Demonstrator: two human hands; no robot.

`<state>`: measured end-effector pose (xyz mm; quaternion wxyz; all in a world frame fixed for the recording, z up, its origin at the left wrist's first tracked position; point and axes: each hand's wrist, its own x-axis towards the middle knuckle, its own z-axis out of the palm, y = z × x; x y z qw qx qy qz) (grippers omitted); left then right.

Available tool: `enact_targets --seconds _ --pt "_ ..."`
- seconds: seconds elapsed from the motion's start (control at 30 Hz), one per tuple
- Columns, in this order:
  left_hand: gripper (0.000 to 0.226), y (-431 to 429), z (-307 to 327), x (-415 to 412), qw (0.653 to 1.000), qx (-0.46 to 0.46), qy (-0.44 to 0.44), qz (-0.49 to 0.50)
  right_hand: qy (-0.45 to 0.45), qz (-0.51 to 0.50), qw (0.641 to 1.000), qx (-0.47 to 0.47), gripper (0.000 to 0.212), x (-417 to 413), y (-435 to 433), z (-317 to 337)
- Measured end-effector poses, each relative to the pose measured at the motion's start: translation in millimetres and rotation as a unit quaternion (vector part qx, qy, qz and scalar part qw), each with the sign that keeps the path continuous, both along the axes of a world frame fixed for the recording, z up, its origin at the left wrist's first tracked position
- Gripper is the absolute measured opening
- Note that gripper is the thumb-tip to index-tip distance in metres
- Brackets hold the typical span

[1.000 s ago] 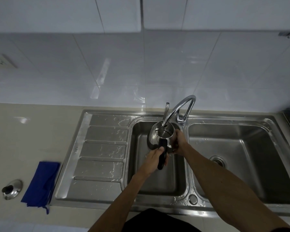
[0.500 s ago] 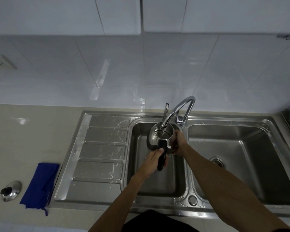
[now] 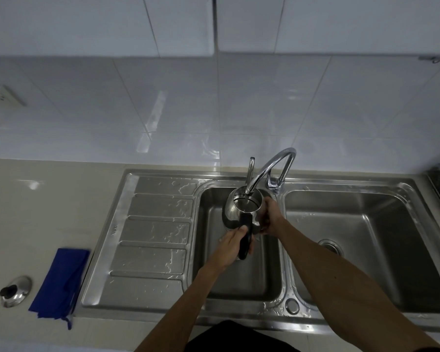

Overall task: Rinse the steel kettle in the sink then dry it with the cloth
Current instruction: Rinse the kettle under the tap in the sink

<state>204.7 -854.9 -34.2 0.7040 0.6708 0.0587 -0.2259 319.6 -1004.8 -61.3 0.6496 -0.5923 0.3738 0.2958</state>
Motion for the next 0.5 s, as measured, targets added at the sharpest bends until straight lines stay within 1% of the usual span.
enact_targets --seconds 0.07,0.13,0.5 --pt "0.048 0 2 0 1.000 0.000 0.002 -0.006 0.003 -0.005 1.000 0.003 0.051 -1 1 5" --pt "0.047 0 3 0 1.000 0.001 0.002 -0.007 0.007 -0.006 1.000 0.007 0.049 -1 0 3" --pt "0.051 1 -4 2 1.000 0.009 0.001 -0.007 -0.001 -0.005 1.000 0.007 0.049 4 -2 -8"
